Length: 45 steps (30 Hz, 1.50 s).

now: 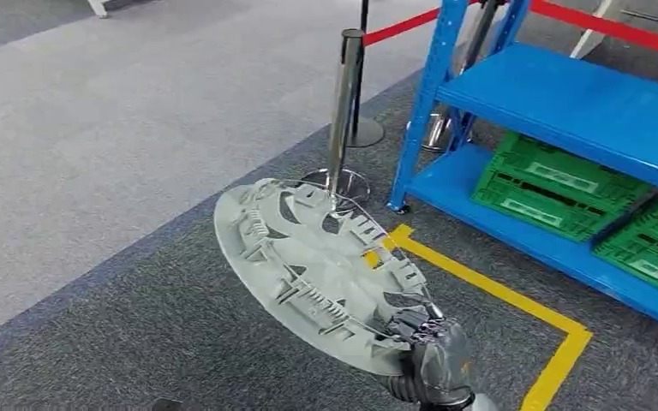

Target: Take the parts from the cabinet and place them on the table.

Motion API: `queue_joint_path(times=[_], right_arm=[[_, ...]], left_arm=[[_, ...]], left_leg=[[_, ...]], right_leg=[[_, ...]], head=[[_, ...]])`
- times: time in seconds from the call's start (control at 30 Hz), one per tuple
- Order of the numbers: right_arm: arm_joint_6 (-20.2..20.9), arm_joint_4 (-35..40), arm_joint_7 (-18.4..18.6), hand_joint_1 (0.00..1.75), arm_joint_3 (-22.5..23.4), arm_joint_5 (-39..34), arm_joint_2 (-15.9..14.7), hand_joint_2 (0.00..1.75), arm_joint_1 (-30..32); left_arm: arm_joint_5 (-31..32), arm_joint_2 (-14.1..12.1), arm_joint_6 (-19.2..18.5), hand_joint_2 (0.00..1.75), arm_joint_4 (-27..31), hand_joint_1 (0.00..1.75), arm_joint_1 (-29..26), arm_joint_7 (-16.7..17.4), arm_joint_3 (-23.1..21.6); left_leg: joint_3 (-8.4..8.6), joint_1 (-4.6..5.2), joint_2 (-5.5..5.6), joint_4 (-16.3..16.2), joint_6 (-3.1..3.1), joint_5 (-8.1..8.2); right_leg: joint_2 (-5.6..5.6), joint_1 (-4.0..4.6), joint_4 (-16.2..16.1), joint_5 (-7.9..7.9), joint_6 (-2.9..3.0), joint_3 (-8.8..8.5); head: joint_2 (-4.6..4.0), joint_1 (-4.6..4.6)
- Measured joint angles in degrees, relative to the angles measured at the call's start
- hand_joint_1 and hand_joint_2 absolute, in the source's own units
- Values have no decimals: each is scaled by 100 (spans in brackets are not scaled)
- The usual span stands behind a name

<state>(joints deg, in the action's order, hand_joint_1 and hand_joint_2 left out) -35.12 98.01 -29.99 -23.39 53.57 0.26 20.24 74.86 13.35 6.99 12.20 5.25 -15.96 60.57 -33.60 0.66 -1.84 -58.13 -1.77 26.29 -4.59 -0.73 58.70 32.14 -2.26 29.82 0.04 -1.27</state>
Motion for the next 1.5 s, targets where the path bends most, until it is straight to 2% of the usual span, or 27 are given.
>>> queue_joint_path(times=[0.03,0.07,0.13,0.17,0.27,0.3,0.33,0.47,0.5,0.53,0.57,0.63,0.67,0.73,0.8,0.83,0.87,1.0,1.07,1.13,1.17,1.23,1.3,1.33,1.37,1.47,1.5], right_arm=[[0,-4,-7,175,0,-2,0,175,-7],[0,-11,-13,175,0,-2,-2,175,-11],[0,-43,-26,175,-7,-4,-9,175,-16],[0,-68,-26,175,-18,-7,-11,175,-17],[0,-133,-24,175,-72,-20,-20,175,-38],[0,-149,-24,175,-96,-22,-20,175,-64],[0,-179,-24,175,-127,-22,-20,175,-105],[0,-265,2,175,-223,-59,-31,175,-211],[0,-293,18,175,-256,-68,-30,175,-260],[0,-315,22,175,-273,-76,-28,175,-291],[0,-328,24,175,-286,-79,-31,175,-308],[0,-363,31,175,-302,-79,-31,175,-342],[0,-374,41,175,-310,-81,-31,175,-357],[0,-409,68,175,-334,-92,-31,175,-397],[0,-424,77,175,-365,-92,-28,175,-444],[0,-426,77,175,-378,-92,-29,175,-462],[0,-433,77,175,-382,-92,-31,175,-471],[0,-448,81,175,-396,-83,-31,175,-514],[0,-455,81,175,-393,-79,-33,175,-523],[0,-470,81,175,-393,-76,-37,175,-520],[0,-485,81,175,-393,-76,-39,175,-519],[0,-514,90,175,-393,-77,-42,175,-512],[0,-518,96,175,-391,-77,-44,175,-514],[0,-525,94,175,-393,-76,-44,175,-519],[0,-535,92,175,-400,-72,-44,175,-513],[0,-551,112,175,-415,-55,-48,175,-519],[0,-551,127,175,-420,-52,-48,175,-520]], left_arm=[[-2,-7,0,0,0,0,16,0,-4],[-2,-9,-2,0,0,0,36,0,-4],[-13,-9,-18,0,0,0,36,0,-4],[-31,-18,-35,0,0,0,26,-2,-4],[-70,-37,-70,0,0,0,13,-2,-2],[-74,-44,-72,0,0,0,13,-2,0],[-87,-50,-72,0,0,0,18,-2,0],[-131,-83,-76,0,0,0,-16,-9,2],[-131,-109,-81,0,0,0,-30,-9,2],[-133,-109,-85,0,0,0,-25,-13,4],[-133,-109,-94,0,0,0,-6,-18,4],[-133,-118,-103,0,0,0,7,-20,4],[-138,-122,-107,0,0,0,-2,-20,4],[-138,-136,-114,0,0,0,-22,-20,4],[-131,-149,-114,0,0,0,-20,-26,4],[-131,-153,-114,0,0,0,-13,-33,4],[-129,-160,-111,0,0,0,8,-39,4],[-127,-173,-92,0,0,0,-25,-55,4],[-131,-173,-79,0,0,0,-3,-74,4],[-129,-164,-81,0,0,0,10,-79,4],[-129,-164,-81,0,0,0,5,-79,4],[-129,-164,-81,0,0,0,-4,-79,4],[-129,-162,-81,0,0,0,0,-79,7],[-129,-166,-81,0,0,0,-3,-79,6],[-129,-171,-81,0,0,0,16,-79,7],[-129,-170,-81,0,0,0,-17,-79,7],[-129,-179,-79,0,0,0,-25,-79,7]], left_leg=[[-3,-11,52,11,-39,-13],[-17,-13,115,10,-59,-22],[-21,-5,248,6,-74,-23],[-19,-5,323,2,-73,-23],[-16,-22,551,-39,-62,-16],[-18,-28,617,-67,-39,-4],[-59,6,667,-104,9,2],[-141,-48,885,-106,146,-68],[-167,-46,729,-173,160,-11],[-258,-20,436,-376,200,144],[-423,-35,333,-739,234,354],[-825,-63,269,-1620,273,730],[-921,-71,265,-1842,284,767],[-727,-84,247,-1471,277,446],[-206,-64,71,-462,216,-47],[-56,4,-236,-202,180,7],[-43,54,-253,-93,140,23],[-28,-6,-3,9,10,-22],[-5,-13,96,30,-53,-40],[-9,-11,226,28,-86,-28],[-7,-10,295,26,-89,-26],[3,-21,443,12,-85,-25],[5,-49,606,-40,-43,3],[-21,-56,662,-77,-4,28],[-87,-26,727,-172,31,45],[-138,-77,883,-126,135,-17],[-145,-82,952,-151,161,5]], right_leg=[[250,-5,231,154,-1,107],[370,-5,643,350,-3,308],[444,1,1535,660,-15,767],[447,1,1680,622,-18,876],[509,-22,702,-93,-14,484],[666,-48,209,-299,-12,265],[919,-58,67,-183,-17,198],[737,-31,27,-225,103,144],[656,-62,-6,-253,150,125],[599,-53,-12,-246,179,116],[520,-44,-12,-241,196,116],[357,-30,-12,-225,219,116],[287,-30,-11,-221,223,114],[150,-27,-11,-203,217,96],[37,-24,-11,-169,202,46],[-2,-14,-14,-153,185,42],[-51,20,-1,-138,154,51],[-233,10,-37,-56,25,28],[288,1,436,231,13,215],[445,-1,1402,625,-5,711],[452,0,1709,679,-20,901],[455,-13,1494,370,-31,879],[553,-51,504,-225,-46,450],[870,-103,179,-272,-70,307],[1009,-121,29,-211,-50,230],[855,-58,95,-214,45,225],[761,-105,35,-238,103,198]], head=[[0,-7],[0,-30],[0,-28],[0,-35],[0,-31],[0,-37],[0,-31],[0,-26],[0,-28],[0,30],[0,35],[0,37],[0,37],[0,35],[0,35],[0,30],[0,46],[0,24],[0,0],[0,-28],[0,-30],[0,-33],[0,-33],[0,-39],[0,-33],[0,-31],[0,-28]])
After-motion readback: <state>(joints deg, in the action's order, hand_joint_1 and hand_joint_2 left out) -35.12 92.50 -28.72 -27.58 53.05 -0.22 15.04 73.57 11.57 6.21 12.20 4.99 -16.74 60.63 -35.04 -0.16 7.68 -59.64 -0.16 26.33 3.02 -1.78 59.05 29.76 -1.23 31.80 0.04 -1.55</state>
